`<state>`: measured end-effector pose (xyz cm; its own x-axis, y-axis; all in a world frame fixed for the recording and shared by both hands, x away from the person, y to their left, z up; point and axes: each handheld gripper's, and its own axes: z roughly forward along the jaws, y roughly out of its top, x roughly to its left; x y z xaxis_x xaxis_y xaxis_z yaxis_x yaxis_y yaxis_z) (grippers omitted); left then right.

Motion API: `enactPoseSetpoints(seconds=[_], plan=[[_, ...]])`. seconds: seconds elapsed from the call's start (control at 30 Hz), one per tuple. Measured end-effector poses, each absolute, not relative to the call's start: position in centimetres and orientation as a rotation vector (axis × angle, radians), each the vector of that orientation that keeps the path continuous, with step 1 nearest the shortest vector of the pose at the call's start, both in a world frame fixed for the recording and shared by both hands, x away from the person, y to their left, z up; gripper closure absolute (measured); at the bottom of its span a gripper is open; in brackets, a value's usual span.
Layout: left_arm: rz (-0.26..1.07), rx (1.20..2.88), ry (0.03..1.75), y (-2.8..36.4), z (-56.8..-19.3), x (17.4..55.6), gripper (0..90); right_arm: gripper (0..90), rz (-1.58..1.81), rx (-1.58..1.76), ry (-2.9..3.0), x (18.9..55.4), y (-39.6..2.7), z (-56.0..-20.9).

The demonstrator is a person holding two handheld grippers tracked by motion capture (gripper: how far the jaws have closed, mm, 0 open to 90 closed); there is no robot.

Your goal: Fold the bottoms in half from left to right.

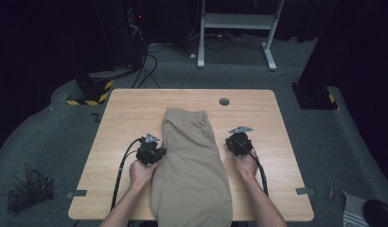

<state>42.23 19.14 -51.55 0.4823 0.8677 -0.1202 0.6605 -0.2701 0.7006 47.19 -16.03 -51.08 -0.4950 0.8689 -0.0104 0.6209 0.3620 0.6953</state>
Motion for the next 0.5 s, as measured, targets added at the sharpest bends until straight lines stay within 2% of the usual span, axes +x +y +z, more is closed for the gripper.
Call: enactPoseSetpoints(seconds=[0.03,0.1,0.13,0.17,0.23,0.27,0.33,0.43,0.5], plan=[[0.371,2.013,1.248,19.2,-51.5,42.3,79.7,89.9,0.929,1.297,2.256,47.0,-16.3,-51.0],[0.381,1.985,1.262,19.0,-51.5,42.5,61.6,81.4,0.981,1.245,2.28,46.6,-15.9,-50.6],[0.384,1.947,1.271,19.0,-51.5,42.8,57.1,76.5,1.001,1.231,2.285,46.5,-15.5,-50.4],[0.376,1.925,1.282,18.9,-51.5,43.1,54.8,70.4,1.034,1.215,2.297,46.5,-14.8,-50.3],[0.371,1.925,1.292,18.5,-51.8,43.6,56.2,60.8,1.061,1.21,2.288,47.0,-13.3,-50.2],[0.371,1.937,1.292,18.3,-51.9,43.8,58.4,59.8,1.068,1.219,2.288,47.2,-12.9,-50.3],[0.394,1.957,1.279,18.0,-52.0,43.9,64.9,62.8,1.045,1.232,2.316,47.9,-11.9,-50.8],[0.397,1.991,1.245,17.7,-51.9,43.6,72.0,88.4,0.982,1.198,2.376,47.9,-11.4,-51.5],[0.374,2.014,1.209,17.5,-51.9,43.1,76.1,90.0,0.961,1.177,2.387,47.2,-11.7,-51.4]])
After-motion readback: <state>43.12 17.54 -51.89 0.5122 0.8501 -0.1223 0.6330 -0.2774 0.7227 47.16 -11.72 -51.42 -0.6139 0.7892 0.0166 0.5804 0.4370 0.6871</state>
